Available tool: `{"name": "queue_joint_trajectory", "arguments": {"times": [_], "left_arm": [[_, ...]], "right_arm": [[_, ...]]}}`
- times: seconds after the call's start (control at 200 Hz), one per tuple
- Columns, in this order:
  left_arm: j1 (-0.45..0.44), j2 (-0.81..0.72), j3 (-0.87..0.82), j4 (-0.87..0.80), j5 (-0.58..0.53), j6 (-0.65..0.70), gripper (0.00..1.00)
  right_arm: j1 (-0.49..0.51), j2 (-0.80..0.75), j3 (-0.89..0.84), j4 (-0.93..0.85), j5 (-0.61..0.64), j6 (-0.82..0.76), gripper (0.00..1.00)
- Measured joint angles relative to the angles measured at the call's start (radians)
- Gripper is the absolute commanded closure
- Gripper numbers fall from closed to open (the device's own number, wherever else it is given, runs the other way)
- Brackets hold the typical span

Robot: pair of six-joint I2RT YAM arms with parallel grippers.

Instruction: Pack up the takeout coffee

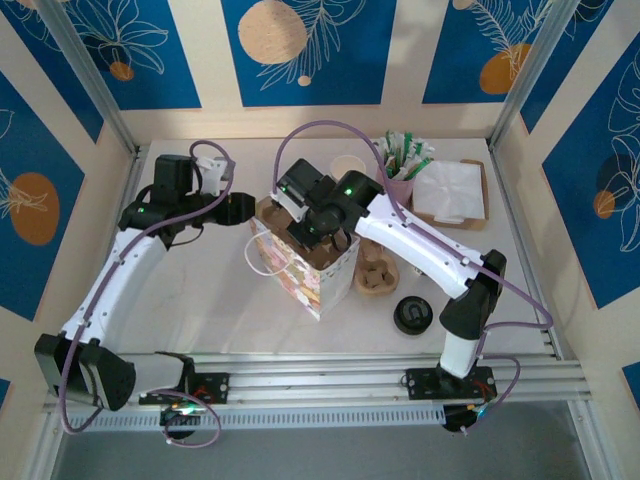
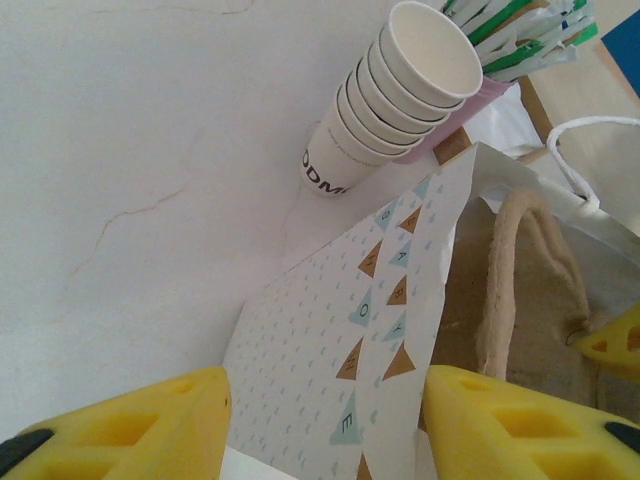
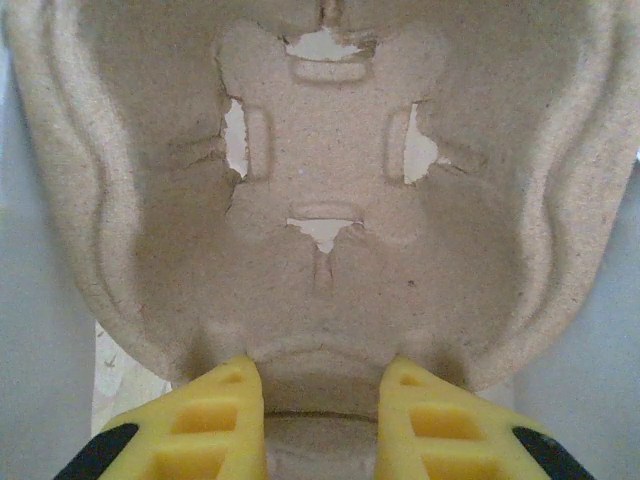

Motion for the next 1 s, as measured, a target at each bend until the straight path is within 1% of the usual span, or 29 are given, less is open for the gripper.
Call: {"name": "queue_joint_trajectory", "arguments": {"times": [0.295, 0.8, 0.995], "left_arm": [[-0.005, -0.015, -0.024, 0.041, 0.000, -0.036, 0.42], [-0.017, -0.015, -0.024, 0.044, -0.008, -0.052, 0.41], [-0.024, -0.015, -0.024, 0.045, -0.007, -0.051, 0.41]], "right_arm": [[0.008, 0.000, -0.006, -0.009, -0.008, -0.026, 0.76], [-0.005, 0.003, -0.005, -0.063, -0.015, -0.024, 0.76], [-0.008, 0.029, -0.002, -0.082, -0.023, -0.024, 0.76]]}}
